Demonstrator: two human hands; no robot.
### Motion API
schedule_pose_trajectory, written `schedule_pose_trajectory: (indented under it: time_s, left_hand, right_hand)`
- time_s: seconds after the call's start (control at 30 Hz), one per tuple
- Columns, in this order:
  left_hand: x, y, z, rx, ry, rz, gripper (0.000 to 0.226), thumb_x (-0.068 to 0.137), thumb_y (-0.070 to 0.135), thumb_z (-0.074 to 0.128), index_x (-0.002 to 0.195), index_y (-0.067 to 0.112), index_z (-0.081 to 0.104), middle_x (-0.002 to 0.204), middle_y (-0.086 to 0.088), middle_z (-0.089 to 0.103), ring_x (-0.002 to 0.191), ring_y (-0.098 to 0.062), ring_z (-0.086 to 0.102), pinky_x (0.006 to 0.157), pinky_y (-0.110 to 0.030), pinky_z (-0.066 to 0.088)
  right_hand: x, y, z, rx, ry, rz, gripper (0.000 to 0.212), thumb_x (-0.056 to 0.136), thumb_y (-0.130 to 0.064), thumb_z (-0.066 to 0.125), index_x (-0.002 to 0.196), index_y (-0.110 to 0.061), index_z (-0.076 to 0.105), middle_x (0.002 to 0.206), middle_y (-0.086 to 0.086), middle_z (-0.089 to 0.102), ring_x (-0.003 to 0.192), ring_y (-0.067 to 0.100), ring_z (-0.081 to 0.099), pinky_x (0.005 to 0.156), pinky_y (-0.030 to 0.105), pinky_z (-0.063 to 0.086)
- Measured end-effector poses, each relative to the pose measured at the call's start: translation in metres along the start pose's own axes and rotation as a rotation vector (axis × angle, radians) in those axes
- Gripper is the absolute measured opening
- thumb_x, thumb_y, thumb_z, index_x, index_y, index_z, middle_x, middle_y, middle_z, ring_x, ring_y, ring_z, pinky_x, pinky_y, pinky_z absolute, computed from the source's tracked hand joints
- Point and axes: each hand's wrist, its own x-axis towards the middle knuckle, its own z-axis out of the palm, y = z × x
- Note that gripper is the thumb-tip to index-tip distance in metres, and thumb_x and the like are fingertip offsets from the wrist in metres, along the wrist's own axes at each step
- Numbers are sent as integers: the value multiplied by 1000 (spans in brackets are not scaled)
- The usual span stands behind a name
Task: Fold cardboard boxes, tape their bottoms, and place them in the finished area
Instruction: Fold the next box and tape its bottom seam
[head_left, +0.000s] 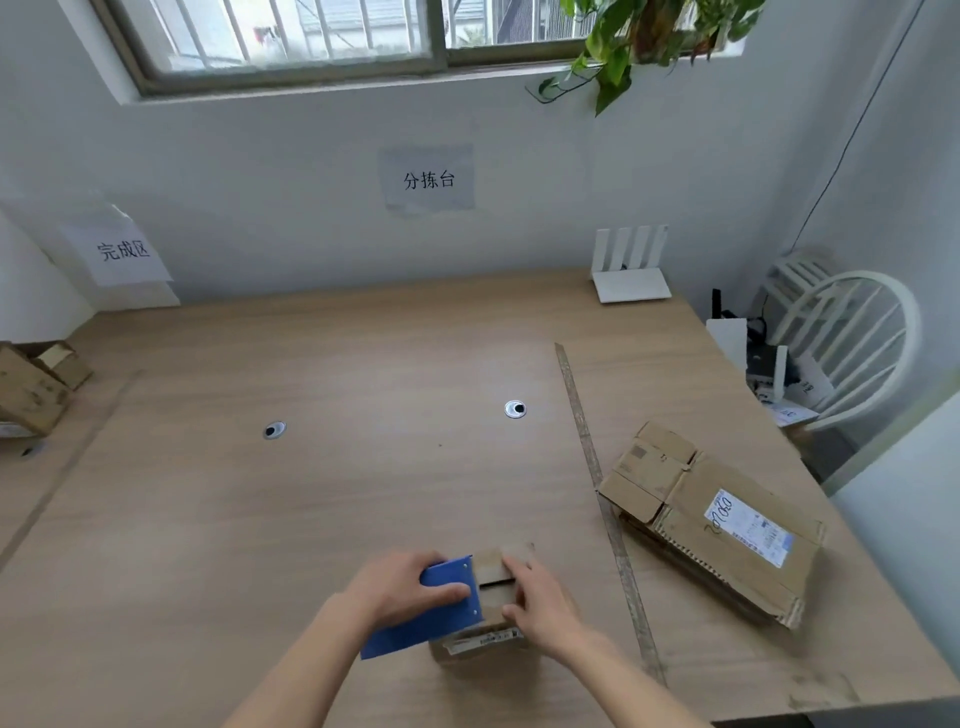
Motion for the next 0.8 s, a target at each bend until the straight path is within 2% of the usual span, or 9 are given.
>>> schedule_pose_trajectory:
  time_s: [0.07, 0.13, 0.2, 0.27, 0.33, 0.43, 0.57, 0.67, 0.8]
  left_hand:
    - [5, 1, 1, 16, 5, -18, 59, 73, 87, 43, 110, 44, 62, 100, 21, 66, 88, -4, 61, 69, -26, 46]
    - [8, 1, 1, 38, -8, -22, 61, 73, 88, 43, 114, 45, 62, 103, 21, 66, 89, -4, 61, 69, -26, 44]
    - [10, 0, 0, 54, -11, -28, 63, 73, 88, 42, 115, 46, 62, 103, 22, 66, 90, -5, 62, 69, -25, 44]
    - [12, -1, 1, 68, -20, -32, 65, 72, 90, 40, 115, 47, 61, 103, 23, 66, 90, -4, 62, 69, -24, 44]
    - [14, -2, 1, 91, -40, -35, 66, 71, 90, 40, 119, 49, 60, 108, 23, 66, 93, -5, 61, 70, -24, 43]
    - [14, -4, 3, 96, -37, -36, 64, 71, 88, 43, 120, 49, 59, 109, 23, 66, 95, -6, 61, 75, -27, 45]
    - [13, -7, 3, 76, -18, -21, 60, 72, 88, 45, 118, 52, 58, 106, 25, 67, 92, -3, 61, 76, -27, 47]
    - [11, -6, 3, 99, -4, 9, 58, 72, 88, 46, 119, 54, 56, 104, 26, 67, 89, -1, 60, 71, -25, 45]
    - [11, -4, 1, 95, -6, 17, 58, 73, 88, 46, 118, 54, 56, 102, 27, 67, 86, 1, 60, 72, -26, 46]
  right_hand:
    - [-2, 5, -4, 113, 19, -35, 57, 90, -21, 67, 144, -31, 50, 112, -8, 59, 99, 9, 57, 94, 23, 48]
    - [-5, 5, -7, 287, 31, -48, 40, 93, -17, 64, 133, -26, 62, 112, -5, 64, 95, 10, 60, 93, 26, 51]
    - [-8, -4, -10, 513, -57, -12, 30, 100, -14, 58, 129, -16, 66, 115, 2, 67, 96, 17, 62, 93, 29, 53]
    - [-12, -14, -15, 654, -182, -18, 29, 106, -15, 48, 131, -10, 63, 110, 3, 66, 91, 13, 61, 85, 25, 52]
    - [-12, -18, -20, 608, -244, -86, 32, 109, -16, 40, 134, -13, 60, 111, 2, 65, 91, 5, 61, 83, 20, 52]
    - [-7, -20, -19, 584, -275, -89, 37, 108, -11, 40, 143, -15, 51, 116, 3, 62, 93, 8, 57, 78, 17, 50]
    - [2, -20, -10, 631, -264, -60, 42, 105, -11, 48, 146, -22, 48, 96, 5, 53, 83, 14, 49, 73, 21, 44]
    - [10, -19, -5, 569, -337, -97, 32, 105, -21, 50, 134, -30, 61, 79, -6, 47, 75, 11, 44, 69, 21, 39]
    - [13, -18, -3, 546, -331, -45, 11, 100, -26, 58, 103, -25, 68, 85, -8, 61, 78, 5, 54, 79, 27, 49]
